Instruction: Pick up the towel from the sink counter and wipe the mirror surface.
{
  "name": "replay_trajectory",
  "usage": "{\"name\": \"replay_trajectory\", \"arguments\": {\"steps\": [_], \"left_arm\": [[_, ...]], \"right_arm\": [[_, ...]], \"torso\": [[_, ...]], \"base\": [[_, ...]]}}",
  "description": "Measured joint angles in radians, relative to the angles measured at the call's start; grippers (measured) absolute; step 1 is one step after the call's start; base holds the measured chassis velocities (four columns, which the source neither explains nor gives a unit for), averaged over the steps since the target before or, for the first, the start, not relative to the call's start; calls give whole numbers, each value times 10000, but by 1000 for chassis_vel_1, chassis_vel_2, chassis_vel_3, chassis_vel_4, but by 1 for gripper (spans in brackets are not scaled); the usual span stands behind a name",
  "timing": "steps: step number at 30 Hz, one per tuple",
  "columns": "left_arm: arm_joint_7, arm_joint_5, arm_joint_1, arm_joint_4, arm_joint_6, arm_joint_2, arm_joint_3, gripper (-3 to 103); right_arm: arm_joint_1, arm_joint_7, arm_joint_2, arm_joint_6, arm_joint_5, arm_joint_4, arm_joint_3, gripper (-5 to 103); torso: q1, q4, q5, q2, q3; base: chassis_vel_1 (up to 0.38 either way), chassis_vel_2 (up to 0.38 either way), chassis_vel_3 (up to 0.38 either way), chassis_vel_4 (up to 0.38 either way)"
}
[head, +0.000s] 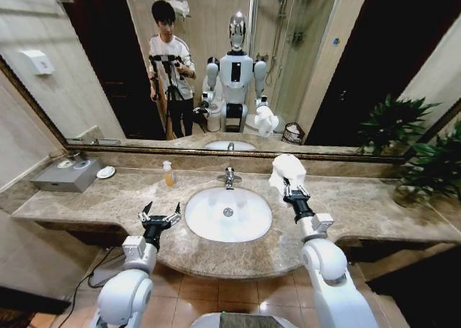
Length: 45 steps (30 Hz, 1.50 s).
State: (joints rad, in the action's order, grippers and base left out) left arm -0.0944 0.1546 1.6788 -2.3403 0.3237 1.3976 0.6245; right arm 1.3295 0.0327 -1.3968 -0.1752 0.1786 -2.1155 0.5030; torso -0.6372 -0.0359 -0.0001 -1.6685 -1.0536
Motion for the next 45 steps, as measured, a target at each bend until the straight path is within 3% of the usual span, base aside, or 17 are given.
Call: {"name": "replay_trajectory", "arguments": {"steps": [13,26,31,45], "left_arm": [[0,0,-1,0,-1,0,0,100],[0,0,-2,0,0,-1,0,100],[0,0,-1,0,0,0,0,100],[0,0,-1,0,-1,0,0,100]], "right_arm": [[88,146,-46,-75,-106,-229,-174,12],[-129,823,-30,-376,-562,-547,-472,12],[-1271,1149,-23,-545,-453,-436,-548,12],[-4603,1041,378,-1548,146,507,-308,12]], "torso": [[-2,1,0,1,0],[-6,3,0,2,-1],[1,0,1,1,0],[-3,0,1,2,-2]], "base": [[-78,81,82,-79],[-42,48,46,-47],[0,0,0,0],[0,0,0,0]]}}
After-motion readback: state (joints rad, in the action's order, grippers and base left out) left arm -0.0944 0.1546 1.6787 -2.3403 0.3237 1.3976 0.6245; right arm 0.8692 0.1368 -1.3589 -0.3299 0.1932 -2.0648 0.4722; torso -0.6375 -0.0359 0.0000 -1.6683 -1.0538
